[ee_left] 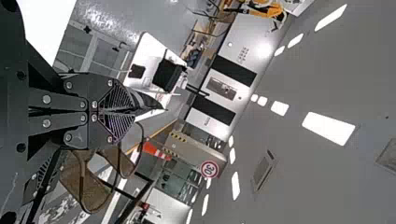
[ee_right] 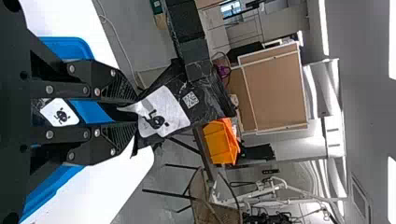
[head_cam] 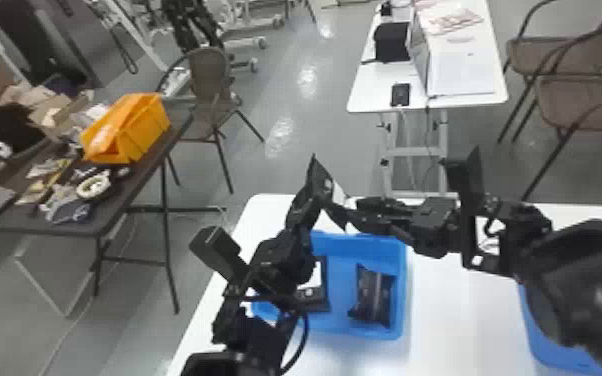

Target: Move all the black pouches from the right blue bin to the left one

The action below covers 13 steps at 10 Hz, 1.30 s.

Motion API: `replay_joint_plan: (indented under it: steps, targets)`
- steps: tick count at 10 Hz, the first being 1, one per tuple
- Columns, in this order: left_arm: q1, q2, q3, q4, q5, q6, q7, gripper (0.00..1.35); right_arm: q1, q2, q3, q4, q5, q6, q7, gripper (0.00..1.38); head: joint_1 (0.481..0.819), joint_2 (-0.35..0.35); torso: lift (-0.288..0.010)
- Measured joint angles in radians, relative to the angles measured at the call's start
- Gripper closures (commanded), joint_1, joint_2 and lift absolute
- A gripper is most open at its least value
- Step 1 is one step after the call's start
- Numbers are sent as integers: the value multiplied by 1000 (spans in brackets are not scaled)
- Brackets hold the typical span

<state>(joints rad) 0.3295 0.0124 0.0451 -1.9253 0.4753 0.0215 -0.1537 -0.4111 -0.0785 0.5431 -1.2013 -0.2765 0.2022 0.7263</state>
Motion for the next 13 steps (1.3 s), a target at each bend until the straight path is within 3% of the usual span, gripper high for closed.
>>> replay_joint_plan:
  steps: [1,3,5,8,9,11,12,13]
  targets:
    - [2,-1,14,1,-16,-9,9,1222,23,-1,-41,-9,23,-19,3,16,695,343,10]
    - [11,-9,58,18,-76,-16,14,1222,142,-1,-227,-92,121,-34,-9,213,695,302,10]
    - [32,-12,91,60,-141,9,14,1222,288,-1,-406,-234,240,3,-53,268,695,231,10]
    - [35,12,70,168,-221,88,-18,1222,413,-1,-542,-341,313,59,-60,268,695,146,10]
    - [17,25,59,227,-235,87,-43,1142,421,-6,-552,-346,315,67,-53,268,695,129,10]
    - [-1,27,53,263,-257,65,-51,27,415,-9,-554,-358,346,86,-31,268,695,124,10]
    - [-1,22,58,260,-261,42,-52,-2,417,-9,-559,-376,365,106,-31,268,695,121,10]
    - [2,18,64,244,-253,28,-56,136,427,-9,-572,-396,375,132,-32,268,695,115,10]
